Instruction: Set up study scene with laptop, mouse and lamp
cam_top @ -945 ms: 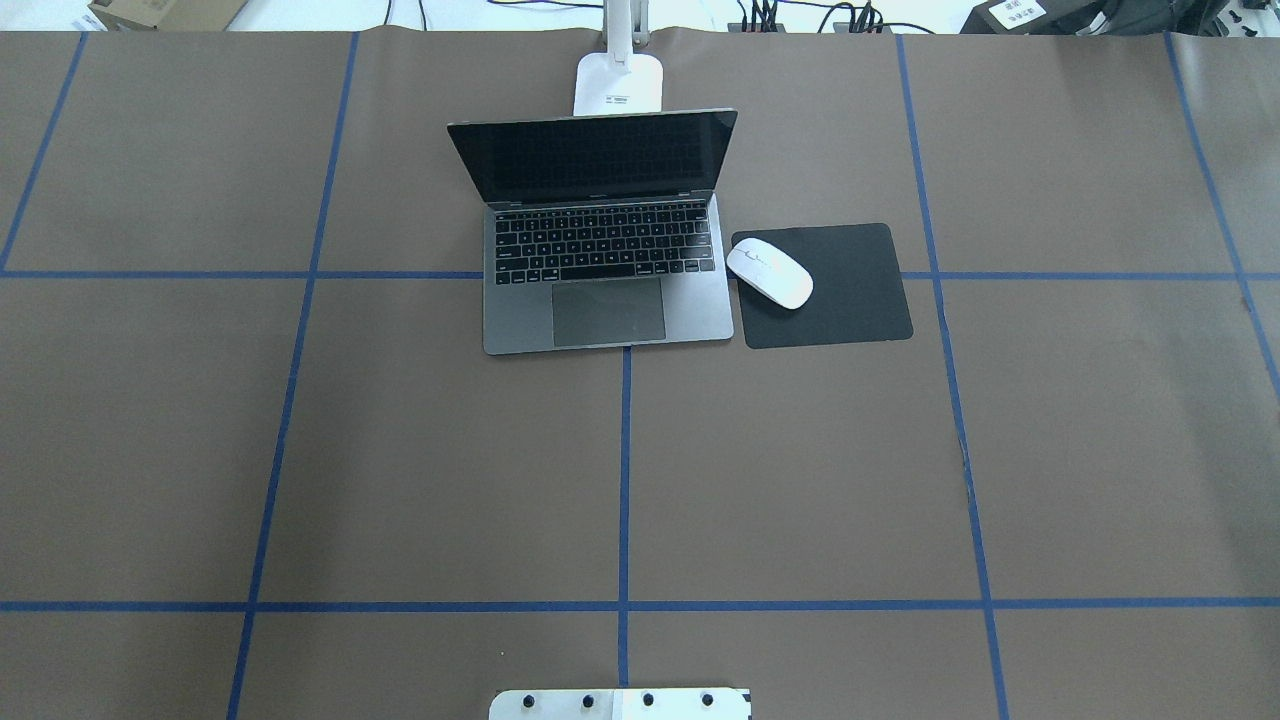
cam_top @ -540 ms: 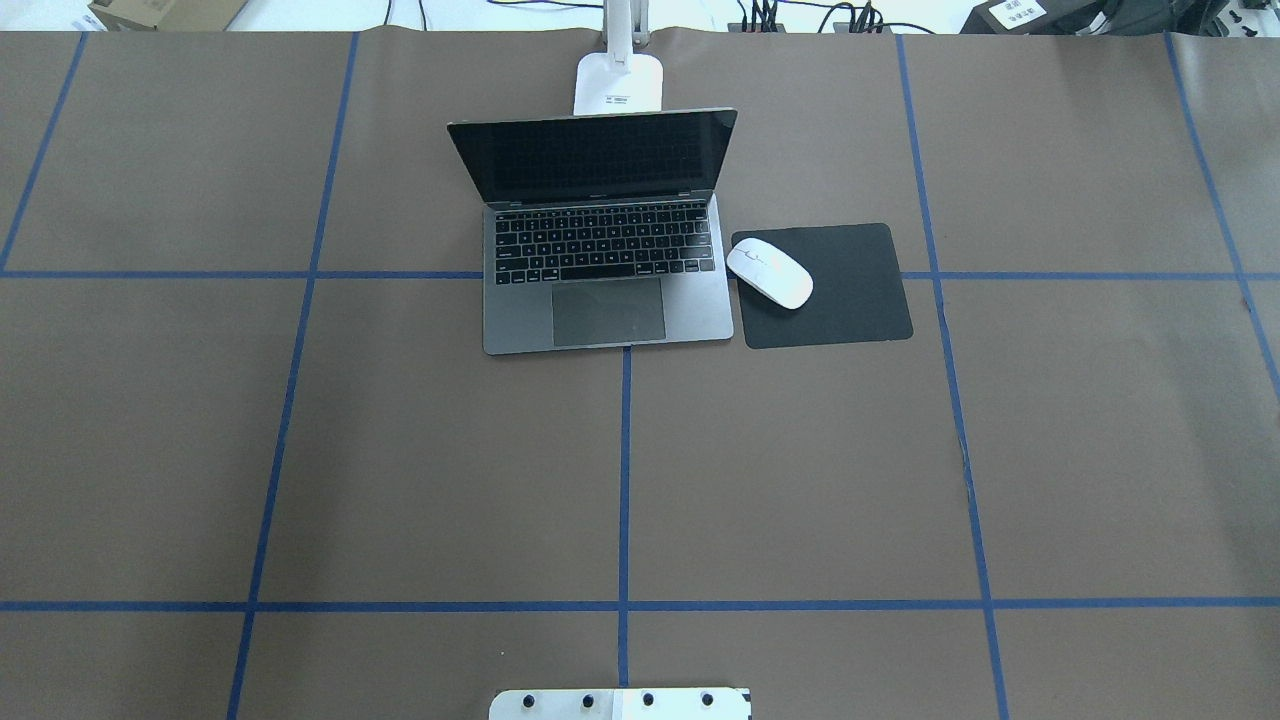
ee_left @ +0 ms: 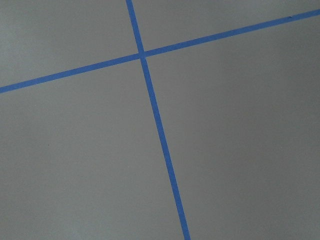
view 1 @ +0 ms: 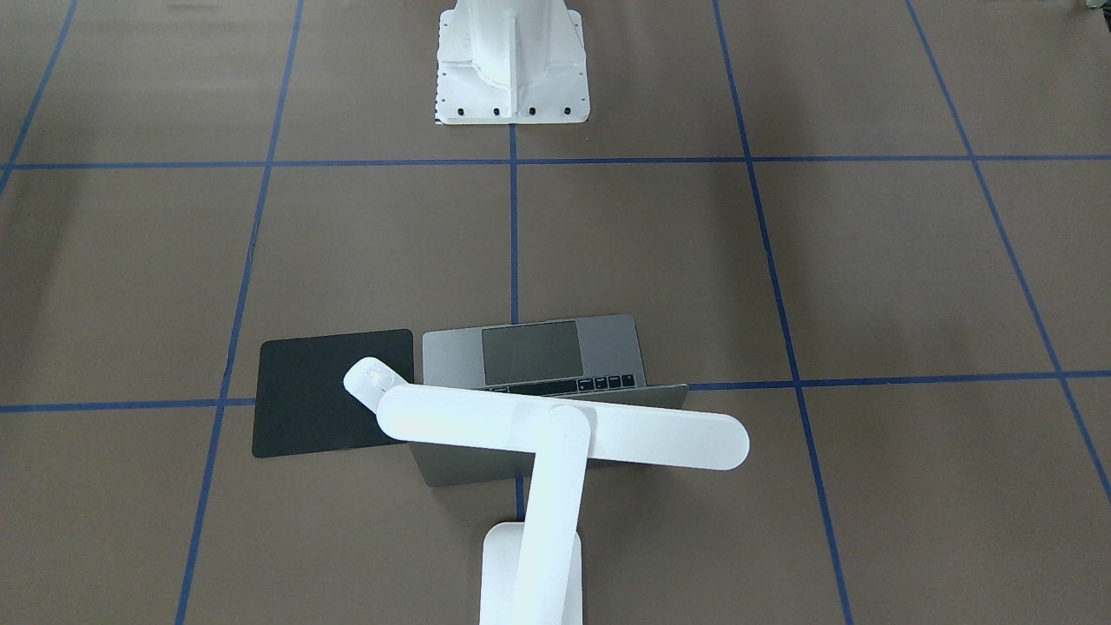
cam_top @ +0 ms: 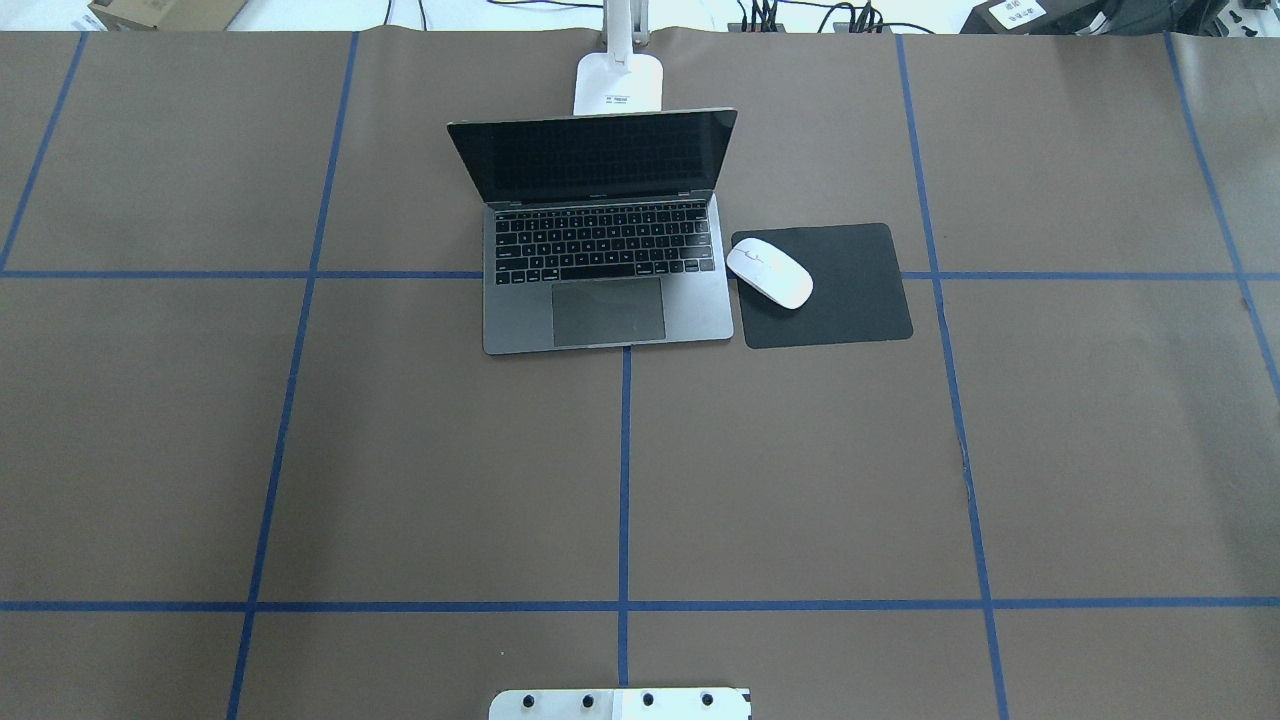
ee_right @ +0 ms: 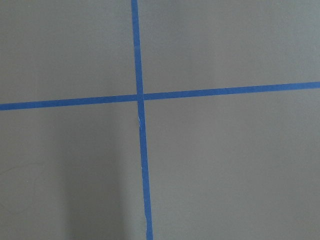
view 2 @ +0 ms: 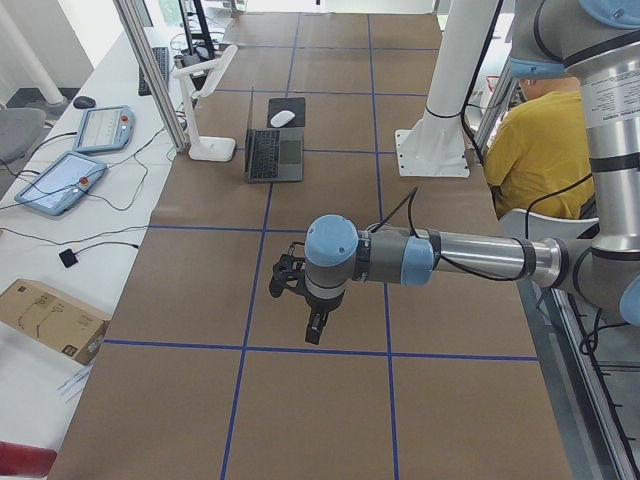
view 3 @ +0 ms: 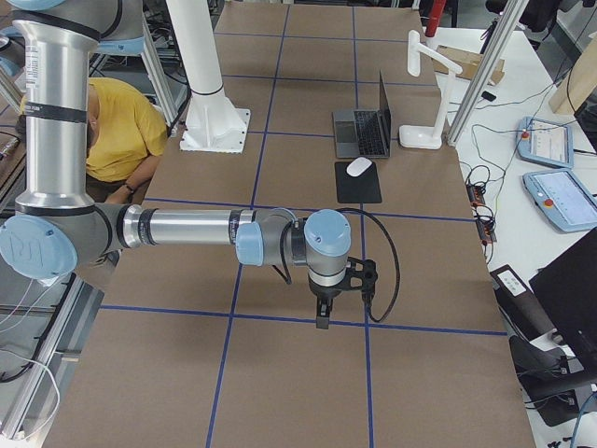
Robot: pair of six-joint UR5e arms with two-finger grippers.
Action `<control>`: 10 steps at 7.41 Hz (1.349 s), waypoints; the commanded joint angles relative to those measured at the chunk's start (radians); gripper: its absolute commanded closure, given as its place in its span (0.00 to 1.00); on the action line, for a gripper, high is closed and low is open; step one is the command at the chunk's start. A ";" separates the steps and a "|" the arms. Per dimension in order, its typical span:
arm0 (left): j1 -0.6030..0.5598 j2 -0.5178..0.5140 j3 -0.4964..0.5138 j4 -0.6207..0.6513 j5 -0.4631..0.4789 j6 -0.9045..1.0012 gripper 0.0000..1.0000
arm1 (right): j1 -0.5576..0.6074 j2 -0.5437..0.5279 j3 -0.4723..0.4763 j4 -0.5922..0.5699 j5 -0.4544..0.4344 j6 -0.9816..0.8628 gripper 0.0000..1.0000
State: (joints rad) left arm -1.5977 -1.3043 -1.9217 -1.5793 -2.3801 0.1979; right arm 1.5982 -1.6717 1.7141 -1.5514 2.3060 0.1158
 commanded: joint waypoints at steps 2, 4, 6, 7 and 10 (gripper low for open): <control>-0.001 -0.003 0.007 -0.002 -0.001 0.002 0.00 | 0.002 -0.006 0.002 0.001 -0.002 0.001 0.00; -0.001 -0.004 0.007 -0.002 0.001 -0.006 0.00 | 0.002 -0.006 0.002 0.001 0.000 -0.001 0.00; -0.001 -0.003 0.019 -0.002 0.001 -0.005 0.00 | 0.000 -0.006 0.002 0.001 0.001 -0.002 0.00; -0.001 -0.003 0.021 -0.001 0.002 -0.005 0.00 | 0.000 -0.006 -0.002 0.001 0.001 -0.005 0.00; -0.001 -0.001 0.020 -0.001 0.004 -0.006 0.00 | 0.000 -0.011 -0.010 0.001 0.001 -0.010 0.00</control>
